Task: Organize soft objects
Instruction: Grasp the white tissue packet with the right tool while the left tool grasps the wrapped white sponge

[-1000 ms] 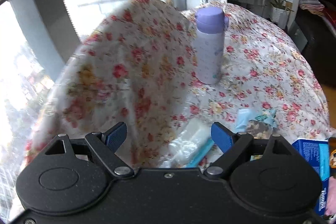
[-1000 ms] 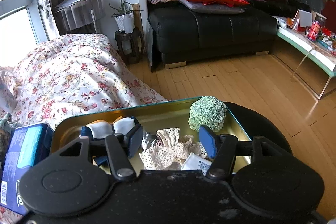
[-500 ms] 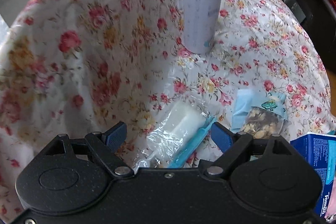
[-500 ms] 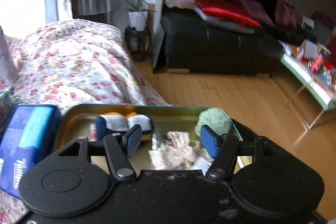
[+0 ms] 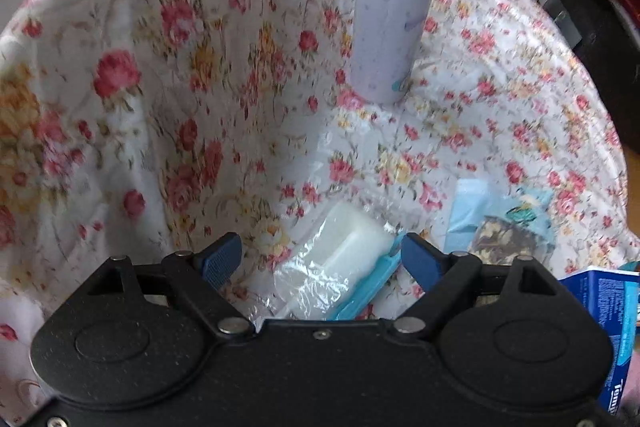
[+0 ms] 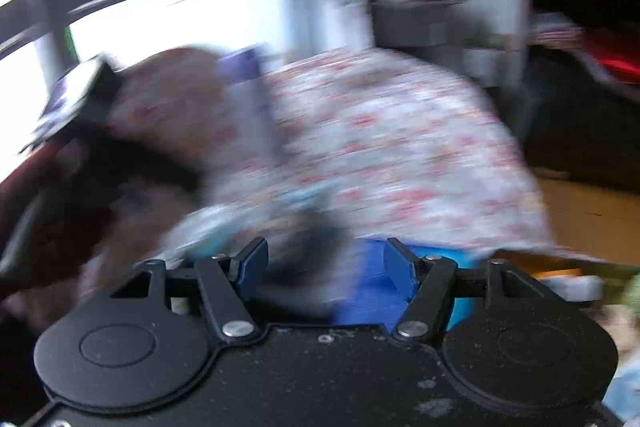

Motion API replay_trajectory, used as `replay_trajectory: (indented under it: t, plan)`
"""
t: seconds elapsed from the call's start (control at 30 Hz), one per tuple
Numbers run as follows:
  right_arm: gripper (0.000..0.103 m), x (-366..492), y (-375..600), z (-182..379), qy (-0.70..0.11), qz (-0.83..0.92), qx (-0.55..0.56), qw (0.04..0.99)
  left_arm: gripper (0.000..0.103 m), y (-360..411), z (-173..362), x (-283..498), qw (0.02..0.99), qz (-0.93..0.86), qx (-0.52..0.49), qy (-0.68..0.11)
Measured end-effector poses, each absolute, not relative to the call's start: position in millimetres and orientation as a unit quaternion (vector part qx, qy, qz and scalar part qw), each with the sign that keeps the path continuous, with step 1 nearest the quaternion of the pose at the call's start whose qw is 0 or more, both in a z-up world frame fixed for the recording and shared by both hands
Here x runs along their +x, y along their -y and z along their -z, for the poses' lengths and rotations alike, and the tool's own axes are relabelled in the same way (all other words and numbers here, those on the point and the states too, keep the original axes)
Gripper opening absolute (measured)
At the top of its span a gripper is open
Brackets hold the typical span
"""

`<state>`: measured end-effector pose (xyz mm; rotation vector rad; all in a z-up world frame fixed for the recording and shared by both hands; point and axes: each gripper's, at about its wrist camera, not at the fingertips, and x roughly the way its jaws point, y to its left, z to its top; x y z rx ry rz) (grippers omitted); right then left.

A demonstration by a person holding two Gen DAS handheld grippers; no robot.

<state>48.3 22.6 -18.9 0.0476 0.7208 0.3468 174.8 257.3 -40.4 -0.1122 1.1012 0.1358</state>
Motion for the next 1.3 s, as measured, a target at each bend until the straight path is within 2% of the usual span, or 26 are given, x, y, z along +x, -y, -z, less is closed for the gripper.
replay_trajectory:
  t: [0.23,0.53,1.23,1.3]
  plan:
    - [0.064,30.8,-90.5,42.5,-0.364,-0.232,-0.017,0.902,0.084,-259.2,48.5,178.8,0.843,-0.059,-0.039,-0.534]
    - [0.064,54.6,-96.9,53.4,-0.415,-0.23,0.039,0.88,0.084,-259.0,68.2,184.3,0.824,-0.045,-0.047,-0.563]
    - [0.065,39.8,-170.9,108.2,-0.464,-0.278,-0.043,0.84,0.084,-262.3,102.0,195.1,0.788,-0.035,-0.047,-0.613]
    - [0.062,37.8,-172.8,107.6,-0.459,-0.276,-0.042,0.844,0.084,-262.1,104.1,196.0,0.786,-0.033,-0.048,-0.616]
